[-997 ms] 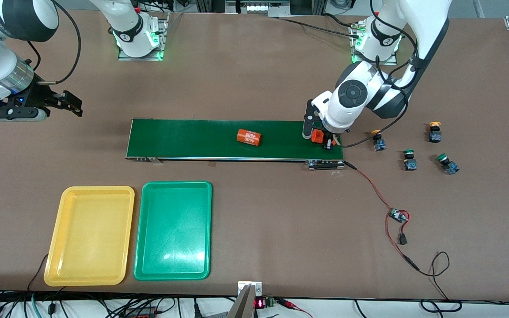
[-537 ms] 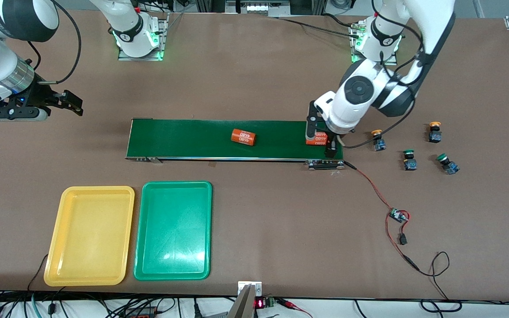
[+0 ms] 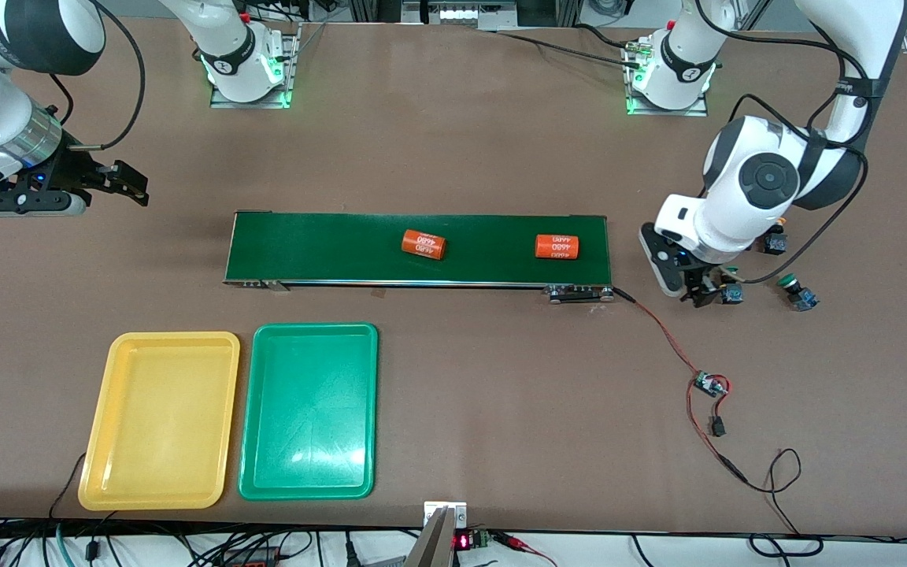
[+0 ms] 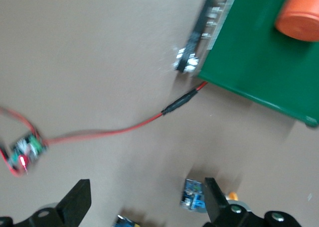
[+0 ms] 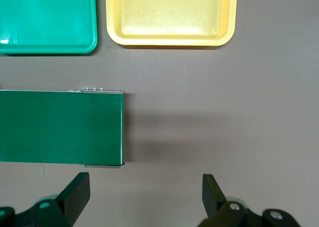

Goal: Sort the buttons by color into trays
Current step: 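Grasp a green-capped blue button with the left gripper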

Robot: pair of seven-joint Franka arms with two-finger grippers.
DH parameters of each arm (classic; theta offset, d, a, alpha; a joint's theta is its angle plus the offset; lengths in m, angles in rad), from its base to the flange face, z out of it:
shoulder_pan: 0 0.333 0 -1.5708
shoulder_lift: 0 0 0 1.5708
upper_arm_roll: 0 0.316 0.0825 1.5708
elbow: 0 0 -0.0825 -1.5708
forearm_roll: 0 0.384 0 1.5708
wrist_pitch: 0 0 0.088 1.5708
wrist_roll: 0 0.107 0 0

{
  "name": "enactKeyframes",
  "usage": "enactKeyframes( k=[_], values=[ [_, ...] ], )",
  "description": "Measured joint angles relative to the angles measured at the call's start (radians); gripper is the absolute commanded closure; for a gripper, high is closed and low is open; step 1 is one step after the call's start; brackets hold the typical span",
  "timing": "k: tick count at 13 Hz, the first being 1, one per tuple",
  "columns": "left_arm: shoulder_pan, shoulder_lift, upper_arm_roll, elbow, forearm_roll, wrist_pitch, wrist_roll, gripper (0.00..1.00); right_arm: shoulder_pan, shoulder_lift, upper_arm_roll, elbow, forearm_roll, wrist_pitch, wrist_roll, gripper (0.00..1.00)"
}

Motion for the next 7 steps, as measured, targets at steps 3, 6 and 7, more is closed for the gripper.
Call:
enactKeyframes(
  k=[3,6,7],
  values=[
    [0.004,0.000,0.001,-0.003,0.000,-0.021,-0.354,0.00,0.000,0.000,0.000,0.000,0.000,-0.003,0.000,0.00],
    [0.025,0.009,0.004,-0.015,0.000,-0.030,-0.659,0.00,0.000,0.000,0.000,0.000,0.000,-0.006,0.000,0.00],
    [0.041,0.019,0.005,-0.021,0.000,-0.030,-0.734,0.00,0.000,0.000,0.000,0.000,0.000,-0.007,0.000,0.00]
  ],
)
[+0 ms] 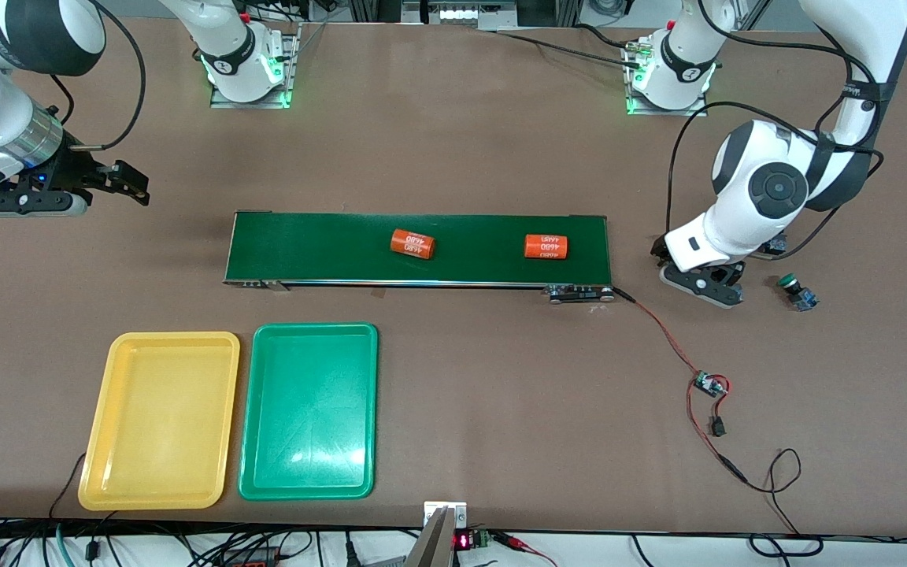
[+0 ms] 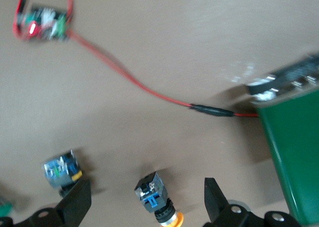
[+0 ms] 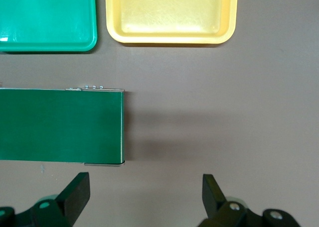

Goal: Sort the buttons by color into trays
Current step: 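Grasp a green-capped blue button with the left gripper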

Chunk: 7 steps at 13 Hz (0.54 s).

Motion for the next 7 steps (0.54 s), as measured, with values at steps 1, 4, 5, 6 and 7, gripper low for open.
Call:
enactKeyframes(
  k=[1,4,5,6,7],
  values=[
    [0.016,0.013,0.001,-0.005,0.000,0.000,-0.052,0.00,0.000,0.000,0.000,0.000,0.000,0.000,0.000,0.00],
    [0.069,0.051,0.004,-0.014,0.000,0.000,-0.115,0.00,0.000,0.000,0.000,0.000,0.000,-0.001,0.000,0.00],
    [0.083,0.062,0.004,-0.021,-0.002,0.001,-0.140,0.00,0.000,0.000,0.000,0.000,0.000,-0.002,0.000,0.00],
    [0.093,0.072,0.004,-0.032,-0.014,0.002,-0.171,0.00,0.000,0.000,0.000,0.000,0.000,-0.002,0.000,0.00],
    [0.095,0.082,0.004,-0.043,-0.047,0.005,-0.194,0.00,0.000,0.000,0.000,0.000,0.000,-0.004,0.000,0.00]
  ],
)
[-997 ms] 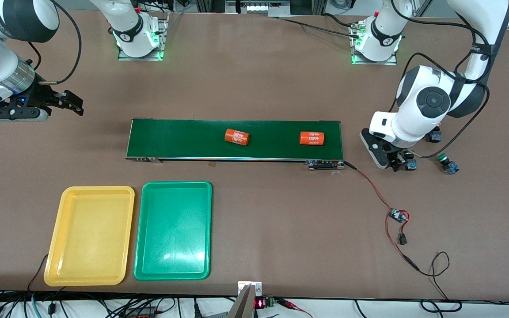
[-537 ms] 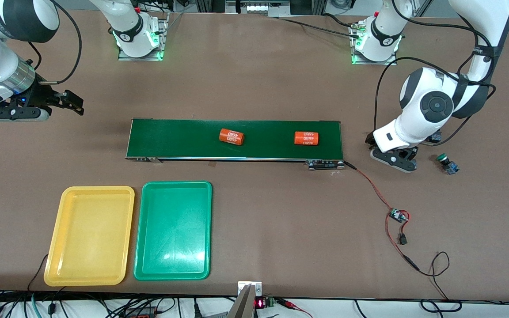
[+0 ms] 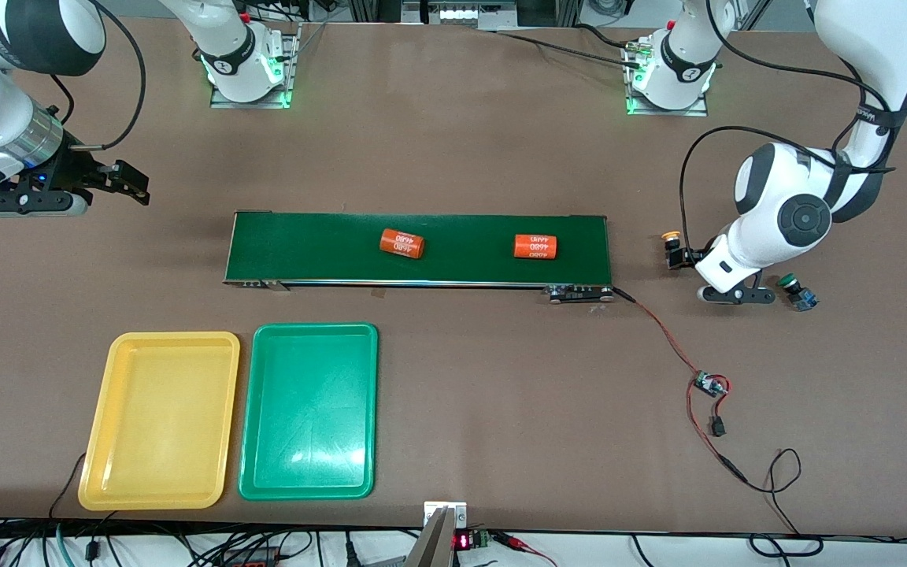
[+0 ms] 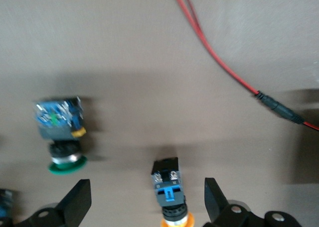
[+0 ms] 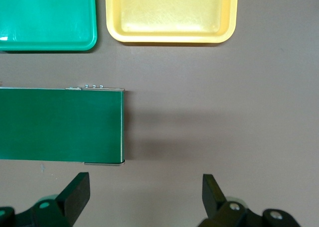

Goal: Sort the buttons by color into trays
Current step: 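Grasp a green-capped blue button with the left gripper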

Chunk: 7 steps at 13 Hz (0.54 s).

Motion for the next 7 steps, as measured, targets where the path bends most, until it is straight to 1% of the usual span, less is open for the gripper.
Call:
enactKeyframes(
  k=[2,3,7],
  values=[
    [0.000,0.016,-0.001,-0.015,-0.077,0.009,-0.022,0.00,0.000,0.000,0.000,0.000,0.000,-0.001,0.000,0.00],
    [0.000,0.023,-0.002,-0.018,-0.098,0.011,-0.028,0.00,0.000,0.000,0.000,0.000,0.000,-0.001,0.000,0.00],
    [-0.001,0.058,-0.002,-0.019,-0.110,0.028,-0.031,0.00,0.000,0.000,0.000,0.000,0.000,-0.002,0.000,0.00]
  ],
)
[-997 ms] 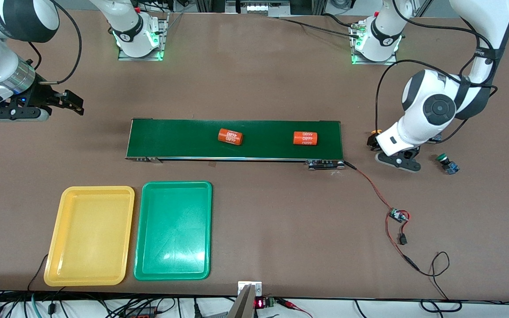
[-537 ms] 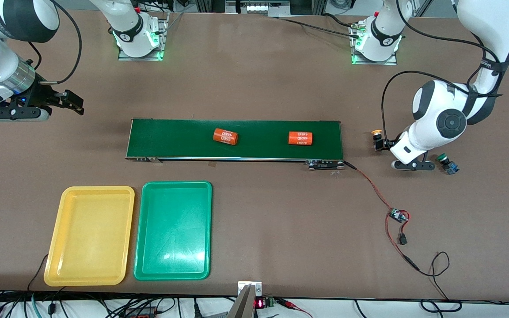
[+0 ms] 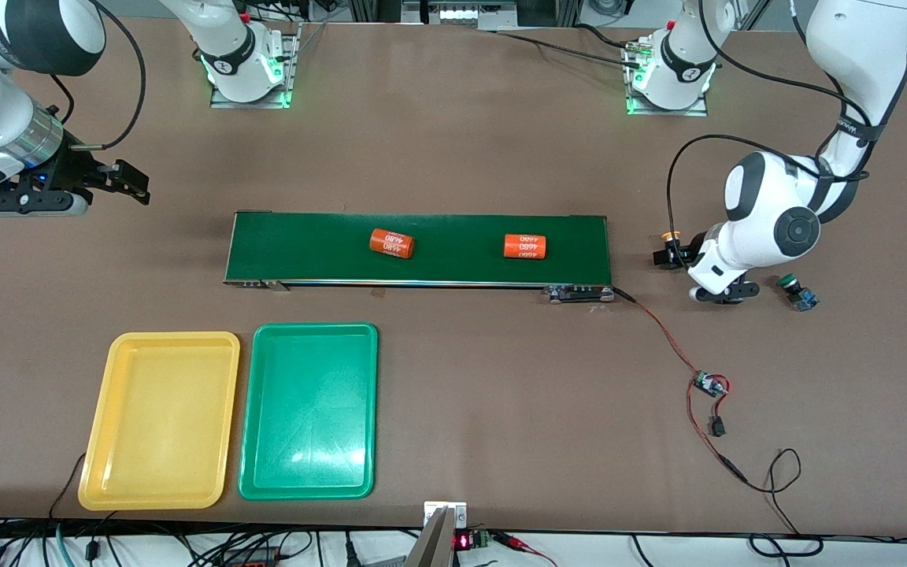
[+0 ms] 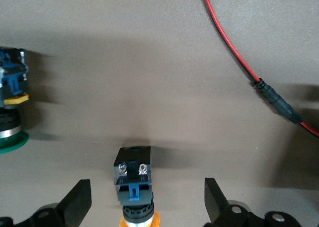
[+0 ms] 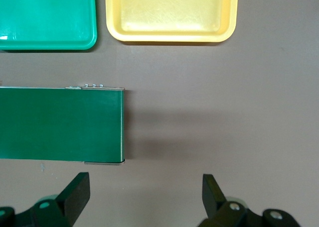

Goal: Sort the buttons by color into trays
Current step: 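Grasp a green-capped blue button with the left gripper, then place the green-capped button on the conveyor and release it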

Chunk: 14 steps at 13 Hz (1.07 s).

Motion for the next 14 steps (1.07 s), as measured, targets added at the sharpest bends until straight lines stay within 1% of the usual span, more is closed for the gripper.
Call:
enactKeyframes(
  k=[2,4,5,8,9,10,14],
  values=[
    [0.000,0.018,0.000,0.000,0.000,0.014,0.000,0.17,0.000,0.000,0.000,0.000,0.000,0.000,0.000,0.00],
    [0.000,0.032,0.000,0.000,0.000,0.018,0.000,0.31,0.000,0.000,0.000,0.000,0.000,0.000,0.000,0.00],
    [0.001,0.037,0.000,0.000,0.000,0.019,0.000,0.42,0.000,0.000,0.000,0.000,0.000,0.000,0.000,0.00],
    [0.006,0.043,0.001,-0.001,0.000,0.014,0.000,0.85,0.000,0.000,0.000,0.000,0.000,0.000,0.000,0.00],
    [0.007,0.042,0.001,-0.001,0.000,0.007,0.000,0.93,0.000,0.000,0.000,0.000,0.000,0.000,0.000,0.00],
    [0.008,0.041,0.001,0.000,0.000,0.004,0.000,1.00,0.000,0.000,0.000,0.000,0.000,0.000,0.000,0.00],
    [-0.001,-0.005,-0.020,0.038,0.000,-0.008,0.000,1.00,0.000,0.000,0.000,0.000,0.000,-0.002,0.000,0.00]
  ],
)
